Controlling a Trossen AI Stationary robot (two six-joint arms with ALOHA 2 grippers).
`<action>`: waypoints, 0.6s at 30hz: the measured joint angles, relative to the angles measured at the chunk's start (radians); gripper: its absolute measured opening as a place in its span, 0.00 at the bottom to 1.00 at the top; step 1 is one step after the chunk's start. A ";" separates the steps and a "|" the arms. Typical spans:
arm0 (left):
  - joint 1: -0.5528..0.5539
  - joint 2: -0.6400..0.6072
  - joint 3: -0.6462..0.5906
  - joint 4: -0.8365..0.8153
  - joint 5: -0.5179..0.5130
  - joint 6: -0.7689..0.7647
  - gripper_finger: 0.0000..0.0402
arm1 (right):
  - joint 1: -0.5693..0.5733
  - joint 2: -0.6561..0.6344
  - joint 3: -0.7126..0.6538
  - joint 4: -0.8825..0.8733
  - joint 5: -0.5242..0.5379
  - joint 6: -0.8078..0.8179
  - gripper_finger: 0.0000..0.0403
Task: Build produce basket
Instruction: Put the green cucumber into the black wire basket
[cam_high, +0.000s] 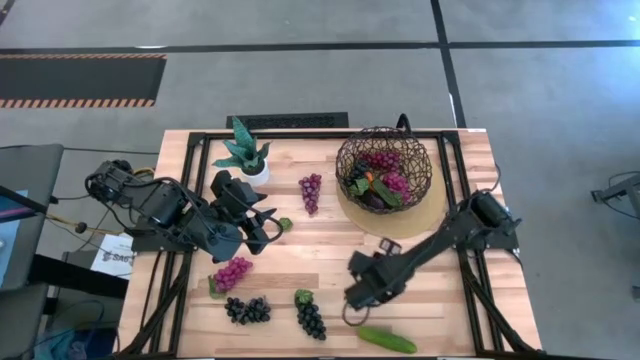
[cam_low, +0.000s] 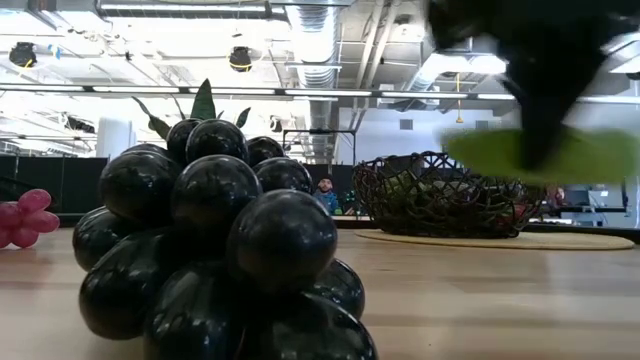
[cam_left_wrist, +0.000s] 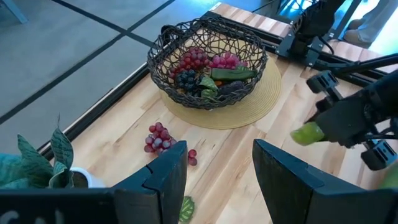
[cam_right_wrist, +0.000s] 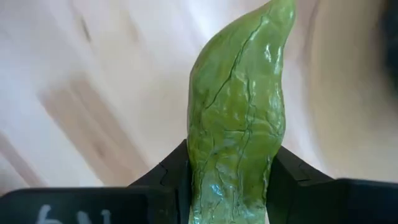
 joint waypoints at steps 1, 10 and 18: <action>0.000 0.000 0.000 0.000 0.000 0.000 0.42 | -0.016 0.000 0.041 -0.023 0.035 -0.021 0.36; 0.000 0.000 0.000 -0.002 0.020 0.010 0.42 | -0.173 -0.043 0.407 -0.307 0.383 -0.277 0.36; 0.000 -0.001 0.000 -0.029 0.023 0.013 0.42 | -0.369 -0.250 0.464 -0.314 0.543 -0.490 0.36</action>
